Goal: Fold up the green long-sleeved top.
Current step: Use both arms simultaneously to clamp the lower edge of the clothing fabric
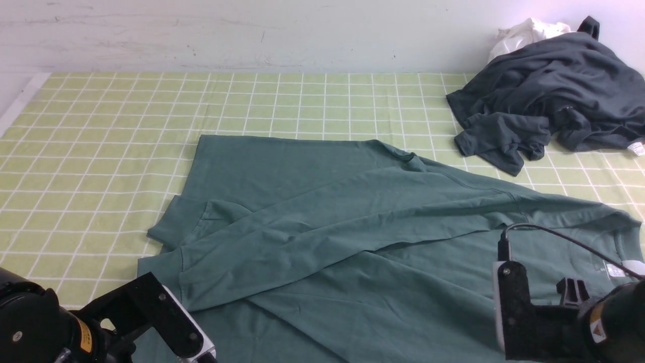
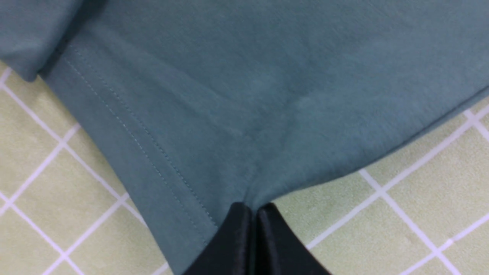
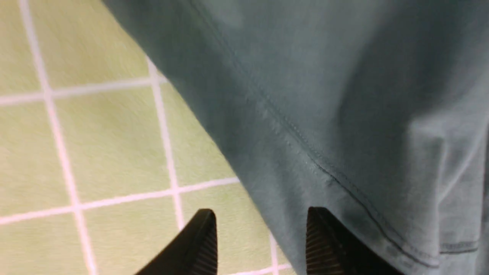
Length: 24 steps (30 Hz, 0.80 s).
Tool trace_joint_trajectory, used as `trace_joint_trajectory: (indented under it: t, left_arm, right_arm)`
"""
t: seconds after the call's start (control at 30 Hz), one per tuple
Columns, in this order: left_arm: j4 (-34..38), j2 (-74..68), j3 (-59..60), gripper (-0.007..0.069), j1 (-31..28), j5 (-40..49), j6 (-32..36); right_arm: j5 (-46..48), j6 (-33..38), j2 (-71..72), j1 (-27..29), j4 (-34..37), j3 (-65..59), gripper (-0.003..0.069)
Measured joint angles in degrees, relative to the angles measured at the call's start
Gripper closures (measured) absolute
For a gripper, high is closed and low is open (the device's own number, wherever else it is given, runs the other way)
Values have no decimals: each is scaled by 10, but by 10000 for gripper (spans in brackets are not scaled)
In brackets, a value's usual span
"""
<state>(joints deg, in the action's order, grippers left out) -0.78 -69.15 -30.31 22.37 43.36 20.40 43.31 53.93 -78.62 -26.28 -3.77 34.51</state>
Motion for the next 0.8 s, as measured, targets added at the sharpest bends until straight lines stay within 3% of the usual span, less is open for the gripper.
trace_joint_trajectory:
  t: [0.23, 0.33, 0.47, 0.57, 0.8]
  left_arm:
    - [1, 0, 0, 629, 0, 0, 0]
    - [1, 0, 0, 629, 0, -1, 0]
    - [8, 0, -1, 629, 0, 0, 0]
    - [21, 0, -24, 629, 0, 17, -8]
    - [8, 0, -139, 629, -30, 58, -100]
  right_arm:
    - [-44, 0, -64, 0, -24, 0, 359]
    - [-59, 0, -67, 0, -33, 0, 398]
    - [-62, -7, -67, 0, -36, 0, 512]
    - [-37, -11, -63, 0, -33, 5, 632]
    - [90, -72, -27, 0, -38, 87, 649]
